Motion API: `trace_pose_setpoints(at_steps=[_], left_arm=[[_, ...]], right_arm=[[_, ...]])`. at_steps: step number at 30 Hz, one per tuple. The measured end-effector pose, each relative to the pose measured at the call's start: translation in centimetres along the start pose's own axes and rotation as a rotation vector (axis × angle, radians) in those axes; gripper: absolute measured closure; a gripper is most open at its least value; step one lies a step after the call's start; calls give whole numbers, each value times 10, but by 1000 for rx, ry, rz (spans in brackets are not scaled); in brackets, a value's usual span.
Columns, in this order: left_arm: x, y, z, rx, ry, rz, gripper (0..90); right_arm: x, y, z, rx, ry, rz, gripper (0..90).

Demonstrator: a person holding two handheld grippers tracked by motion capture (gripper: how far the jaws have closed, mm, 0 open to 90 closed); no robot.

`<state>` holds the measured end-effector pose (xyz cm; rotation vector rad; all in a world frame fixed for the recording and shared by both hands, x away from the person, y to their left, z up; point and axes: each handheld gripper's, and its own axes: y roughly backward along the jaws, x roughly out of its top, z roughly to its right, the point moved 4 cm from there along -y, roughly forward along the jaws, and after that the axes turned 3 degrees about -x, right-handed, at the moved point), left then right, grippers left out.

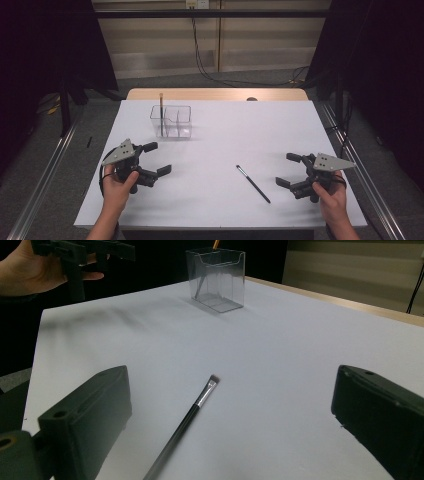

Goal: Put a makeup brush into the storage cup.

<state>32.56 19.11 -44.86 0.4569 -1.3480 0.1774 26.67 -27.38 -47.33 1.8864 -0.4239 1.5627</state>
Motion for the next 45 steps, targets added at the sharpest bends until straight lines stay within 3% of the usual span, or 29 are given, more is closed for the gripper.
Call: trace_pose_setpoints(at_steps=[31,45], left_arm=[[-22,39,6,55,6,-21,0],[-23,36,4,48,7,-14,0]], right_arm=[[8,-16,-4,24,14,4,22],[7,-15,-2,10,7,-1,22]])
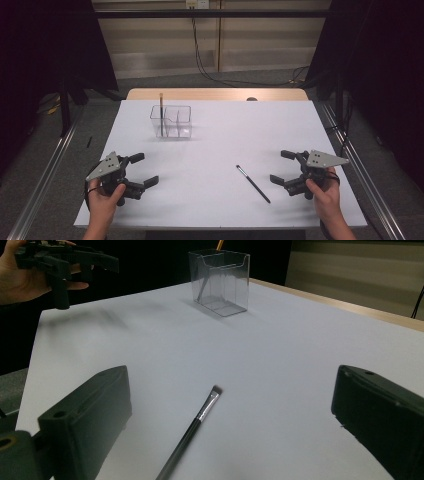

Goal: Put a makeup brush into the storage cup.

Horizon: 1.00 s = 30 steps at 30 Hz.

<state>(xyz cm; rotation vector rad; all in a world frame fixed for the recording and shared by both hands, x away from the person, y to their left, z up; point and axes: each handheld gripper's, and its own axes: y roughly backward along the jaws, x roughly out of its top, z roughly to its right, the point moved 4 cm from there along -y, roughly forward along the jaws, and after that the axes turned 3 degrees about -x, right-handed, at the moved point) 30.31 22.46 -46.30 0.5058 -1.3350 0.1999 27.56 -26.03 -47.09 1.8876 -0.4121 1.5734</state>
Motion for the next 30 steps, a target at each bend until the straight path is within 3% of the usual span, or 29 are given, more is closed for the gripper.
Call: trace_pose_setpoints(at_steps=[10,25,30], left_arm=[[5,-3,-1,-4,-3,22,1],[2,1,4,8,-11,-6,0],[-1,0,3,4,-6,-16,0]], right_arm=[[-1,4,0,-28,-7,-4,21],[-1,-11,-5,-40,11,-87,21],[-2,-13,-4,-65,-10,-128,21]])
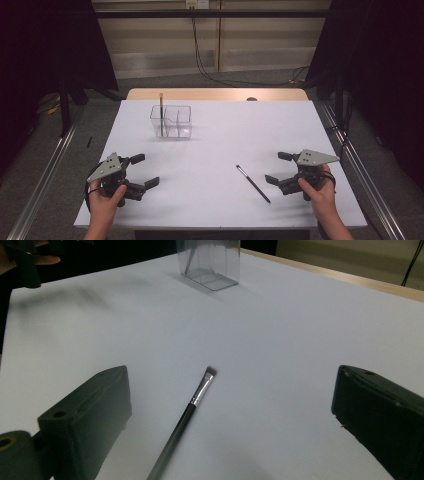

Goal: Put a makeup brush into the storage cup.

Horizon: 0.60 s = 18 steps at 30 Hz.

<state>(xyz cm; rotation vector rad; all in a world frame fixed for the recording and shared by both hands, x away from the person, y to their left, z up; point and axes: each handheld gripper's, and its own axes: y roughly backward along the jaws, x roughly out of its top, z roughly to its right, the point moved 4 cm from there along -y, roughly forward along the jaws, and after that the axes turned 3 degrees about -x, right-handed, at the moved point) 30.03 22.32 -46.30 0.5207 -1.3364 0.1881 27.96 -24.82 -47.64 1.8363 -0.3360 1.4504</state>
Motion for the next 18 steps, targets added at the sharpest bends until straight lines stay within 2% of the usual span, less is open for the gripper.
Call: trace_pose_setpoints(at_steps=[10,18], left_arm=[[-2,0,-2,6,-2,-9,1],[-3,-2,-2,3,4,-15,1]], right_arm=[[-1,-11,-5,-8,16,-93,21],[-1,-18,-6,-11,10,-180,22]])
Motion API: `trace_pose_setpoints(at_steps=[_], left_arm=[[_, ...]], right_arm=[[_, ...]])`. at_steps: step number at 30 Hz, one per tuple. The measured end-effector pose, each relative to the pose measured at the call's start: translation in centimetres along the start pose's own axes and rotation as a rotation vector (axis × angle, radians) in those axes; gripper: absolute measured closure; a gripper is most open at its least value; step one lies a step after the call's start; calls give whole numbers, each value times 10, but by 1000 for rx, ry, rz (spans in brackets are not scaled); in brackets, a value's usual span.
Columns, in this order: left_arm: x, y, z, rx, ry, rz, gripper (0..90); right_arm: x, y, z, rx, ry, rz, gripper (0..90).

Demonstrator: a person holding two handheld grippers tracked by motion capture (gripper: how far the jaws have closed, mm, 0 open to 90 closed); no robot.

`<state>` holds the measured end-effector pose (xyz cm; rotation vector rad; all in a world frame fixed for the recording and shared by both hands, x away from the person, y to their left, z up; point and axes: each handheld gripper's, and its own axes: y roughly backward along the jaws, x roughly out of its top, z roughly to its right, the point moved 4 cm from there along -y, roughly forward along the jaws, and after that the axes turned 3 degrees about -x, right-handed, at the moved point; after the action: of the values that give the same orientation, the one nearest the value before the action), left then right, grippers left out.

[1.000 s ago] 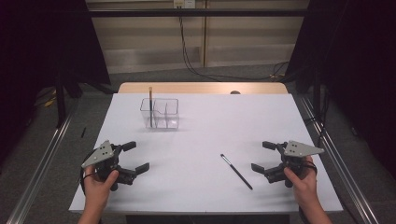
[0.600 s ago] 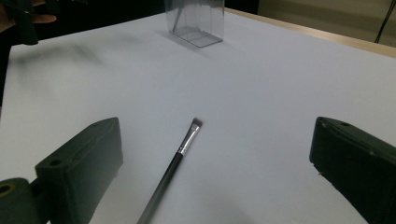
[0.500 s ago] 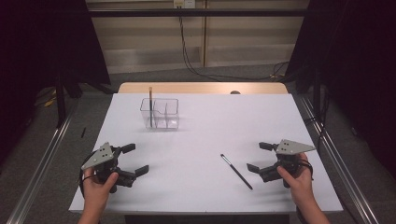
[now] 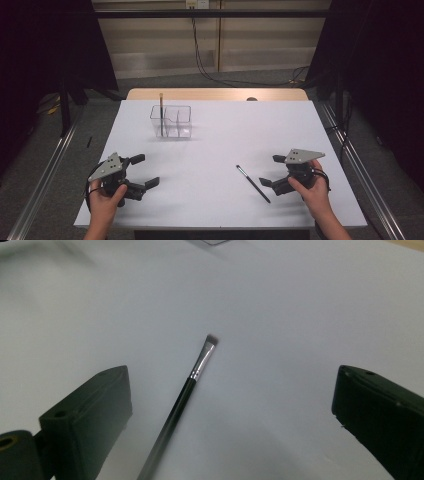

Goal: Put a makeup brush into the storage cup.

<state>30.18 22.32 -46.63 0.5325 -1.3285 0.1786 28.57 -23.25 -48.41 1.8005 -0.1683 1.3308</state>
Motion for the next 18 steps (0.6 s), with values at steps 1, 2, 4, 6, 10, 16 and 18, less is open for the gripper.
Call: trace_pose_setpoints(at_steps=[1,2,4,6,10,16,18], left_arm=[[0,-1,0,-4,3,8,0],[0,-1,0,-3,0,5,1],[0,-1,0,-3,0,4,1],[0,-1,-1,-3,-1,3,1],[0,-1,-1,-3,1,1,1],[0,-2,-1,-2,0,-10,1],[0,-2,-1,-1,2,-6,1]], right_arm=[[1,-1,0,0,0,-11,23],[1,-2,0,1,-1,-20,23],[2,-4,-1,1,2,-39,22],[2,-5,-1,1,7,-52,23],[3,-8,-3,-7,21,-93,22],[5,-11,-4,3,19,-161,17],[5,-12,-5,10,21,-186,17]])
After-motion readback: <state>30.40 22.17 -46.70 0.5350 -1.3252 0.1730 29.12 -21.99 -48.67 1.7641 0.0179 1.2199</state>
